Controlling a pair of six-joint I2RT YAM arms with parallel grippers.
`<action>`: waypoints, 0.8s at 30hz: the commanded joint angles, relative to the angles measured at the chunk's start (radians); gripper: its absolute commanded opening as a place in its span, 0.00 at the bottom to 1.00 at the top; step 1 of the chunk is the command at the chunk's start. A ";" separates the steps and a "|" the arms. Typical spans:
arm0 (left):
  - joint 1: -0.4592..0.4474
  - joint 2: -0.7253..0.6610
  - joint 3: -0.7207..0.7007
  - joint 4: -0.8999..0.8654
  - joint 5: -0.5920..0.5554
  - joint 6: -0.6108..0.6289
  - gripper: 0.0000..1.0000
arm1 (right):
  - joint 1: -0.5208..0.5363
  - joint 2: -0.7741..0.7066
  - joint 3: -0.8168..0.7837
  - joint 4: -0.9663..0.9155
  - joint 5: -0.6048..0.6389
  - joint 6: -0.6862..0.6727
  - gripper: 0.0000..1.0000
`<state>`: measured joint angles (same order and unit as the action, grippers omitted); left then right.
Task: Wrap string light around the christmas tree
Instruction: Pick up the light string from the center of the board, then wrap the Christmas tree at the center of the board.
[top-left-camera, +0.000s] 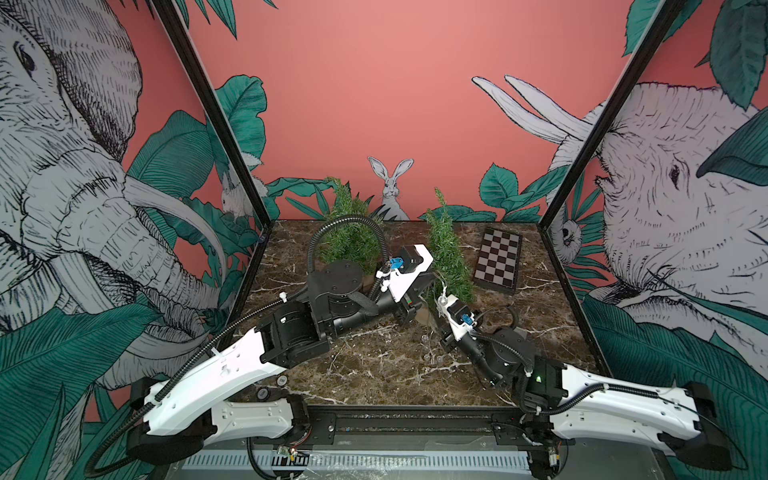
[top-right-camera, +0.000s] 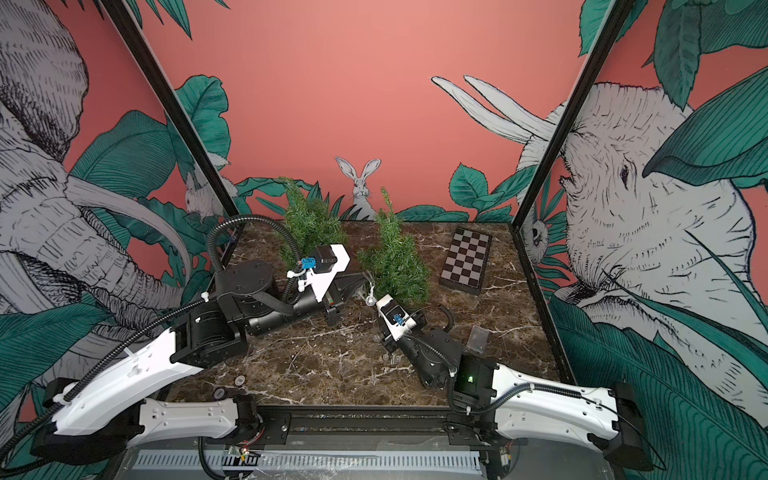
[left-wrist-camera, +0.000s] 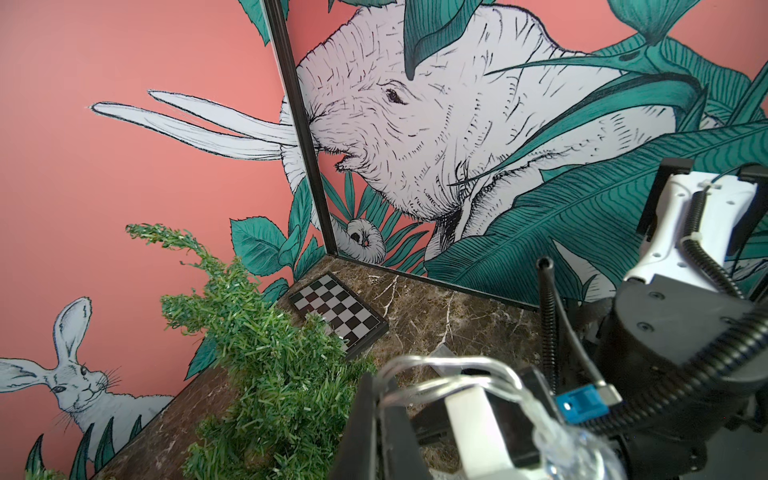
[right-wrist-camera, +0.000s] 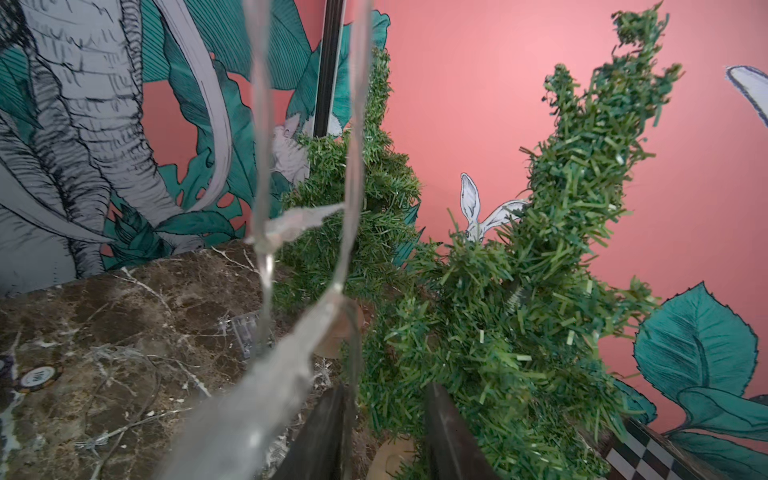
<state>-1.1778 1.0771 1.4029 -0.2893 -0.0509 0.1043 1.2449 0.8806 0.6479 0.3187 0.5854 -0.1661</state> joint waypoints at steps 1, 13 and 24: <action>-0.005 -0.042 0.042 0.003 0.013 -0.004 0.00 | -0.015 -0.001 0.025 0.067 0.069 -0.002 0.25; -0.005 -0.106 0.004 -0.055 -0.181 0.128 0.00 | -0.016 -0.195 0.144 -0.195 0.141 -0.017 0.05; -0.005 0.113 0.216 -0.080 -0.366 0.184 0.00 | -0.016 -0.184 0.360 -0.241 0.265 -0.316 0.04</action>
<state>-1.1816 1.1610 1.5463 -0.3710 -0.3073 0.2413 1.2339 0.6769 0.9588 0.0433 0.7673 -0.3424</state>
